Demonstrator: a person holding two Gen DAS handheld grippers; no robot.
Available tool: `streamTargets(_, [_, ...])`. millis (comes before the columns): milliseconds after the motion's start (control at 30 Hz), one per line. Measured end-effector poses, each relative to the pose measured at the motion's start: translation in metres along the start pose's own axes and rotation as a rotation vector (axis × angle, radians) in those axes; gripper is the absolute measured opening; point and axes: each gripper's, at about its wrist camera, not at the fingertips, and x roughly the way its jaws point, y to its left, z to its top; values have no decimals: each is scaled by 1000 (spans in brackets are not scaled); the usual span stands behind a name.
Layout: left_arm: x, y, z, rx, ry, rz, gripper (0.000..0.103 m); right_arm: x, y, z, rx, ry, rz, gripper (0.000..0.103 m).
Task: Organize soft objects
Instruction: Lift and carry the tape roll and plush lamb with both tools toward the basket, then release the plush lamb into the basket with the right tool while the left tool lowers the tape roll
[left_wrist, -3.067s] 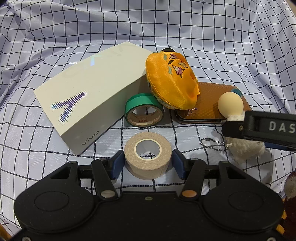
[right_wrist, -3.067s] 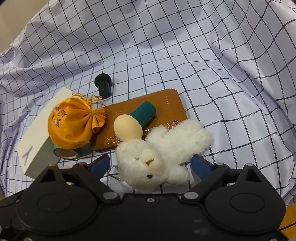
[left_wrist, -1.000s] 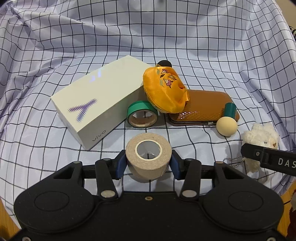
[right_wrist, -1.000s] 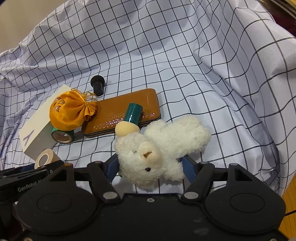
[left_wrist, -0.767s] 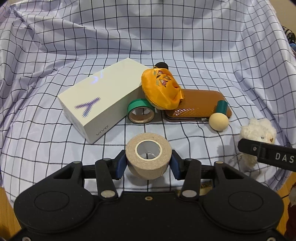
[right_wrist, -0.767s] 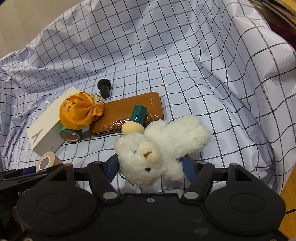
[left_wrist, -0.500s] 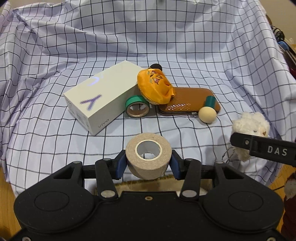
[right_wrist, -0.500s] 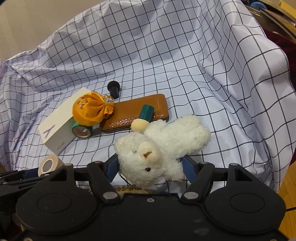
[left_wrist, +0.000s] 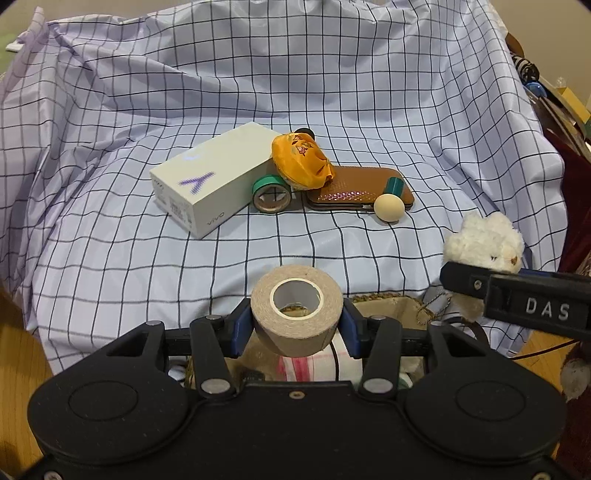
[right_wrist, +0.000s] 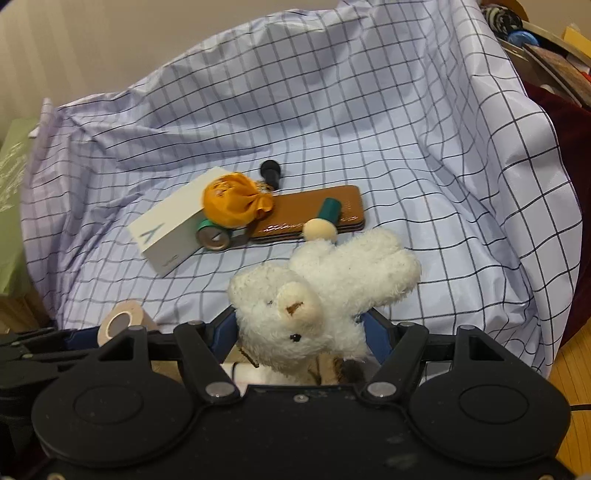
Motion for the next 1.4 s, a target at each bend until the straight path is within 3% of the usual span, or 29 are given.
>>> streamTargets(633, [-44, 17, -34, -83, -61, 31, 48, -39, 39, -56, -188, 47, 138, 70])
streamTargets(1067, [-73, 14, -46, -128, -128, 12, 48, -47, 58, -86, -239, 51, 170, 71])
streamTargets(1400, [-75, 18, -51, -154, -127, 13, 48, -53, 62, -89, -254, 14, 208, 81])
